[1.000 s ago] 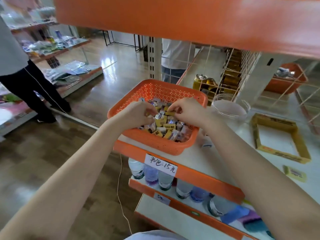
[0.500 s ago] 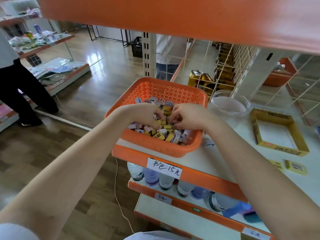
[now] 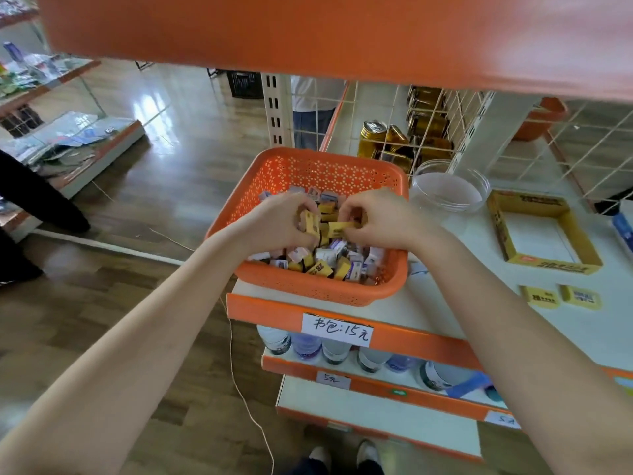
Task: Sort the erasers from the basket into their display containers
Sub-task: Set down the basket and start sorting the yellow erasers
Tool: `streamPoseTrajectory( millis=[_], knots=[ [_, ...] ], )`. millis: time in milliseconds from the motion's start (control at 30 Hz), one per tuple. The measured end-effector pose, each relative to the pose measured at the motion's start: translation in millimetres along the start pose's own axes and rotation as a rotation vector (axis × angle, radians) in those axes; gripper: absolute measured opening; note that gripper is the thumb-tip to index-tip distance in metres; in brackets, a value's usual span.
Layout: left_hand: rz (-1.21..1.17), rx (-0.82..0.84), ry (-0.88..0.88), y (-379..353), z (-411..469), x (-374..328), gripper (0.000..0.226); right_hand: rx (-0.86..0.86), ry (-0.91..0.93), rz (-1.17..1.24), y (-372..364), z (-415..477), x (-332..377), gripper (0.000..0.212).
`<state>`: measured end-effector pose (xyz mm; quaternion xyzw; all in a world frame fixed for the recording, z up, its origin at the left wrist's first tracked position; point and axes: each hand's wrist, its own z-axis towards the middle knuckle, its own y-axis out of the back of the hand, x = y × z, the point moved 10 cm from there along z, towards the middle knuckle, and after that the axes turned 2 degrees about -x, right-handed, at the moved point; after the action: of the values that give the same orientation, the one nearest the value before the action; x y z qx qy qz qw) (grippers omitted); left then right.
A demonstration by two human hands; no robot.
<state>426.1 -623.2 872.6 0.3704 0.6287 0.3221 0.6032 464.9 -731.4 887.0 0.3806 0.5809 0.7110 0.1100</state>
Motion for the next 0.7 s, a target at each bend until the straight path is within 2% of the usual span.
streamPoseTrajectory(
  millis=[100, 200, 300, 467, 600, 700],
  knots=[
    [-0.006, -0.092, -0.036, 12, 6, -10, 0.048, -0.256, -0.070, 0.164, 27, -20, -9, 0.013],
    [-0.023, -0.106, -0.080, 14, 19, -33, 0.046, -0.540, -0.114, 0.272, 54, -59, -26, 0.013],
    [-0.057, -0.127, -0.160, 12, 27, -77, 0.044, -0.671, -0.198, 0.299, 75, -98, -56, 0.012],
    [-0.069, -0.104, -0.286, -15, 33, -161, 0.044, -0.719, -0.315, 0.244, 105, -151, -107, 0.012],
    [-0.061, -0.118, -0.427, -46, 41, -229, 0.041, -0.700, -0.332, 0.186, 119, -188, -139, 0.014],
    [-0.001, -0.096, -0.396, -77, 60, -258, 0.046, -0.666, -0.386, 0.141, 130, -217, -174, 0.015]
  ],
)
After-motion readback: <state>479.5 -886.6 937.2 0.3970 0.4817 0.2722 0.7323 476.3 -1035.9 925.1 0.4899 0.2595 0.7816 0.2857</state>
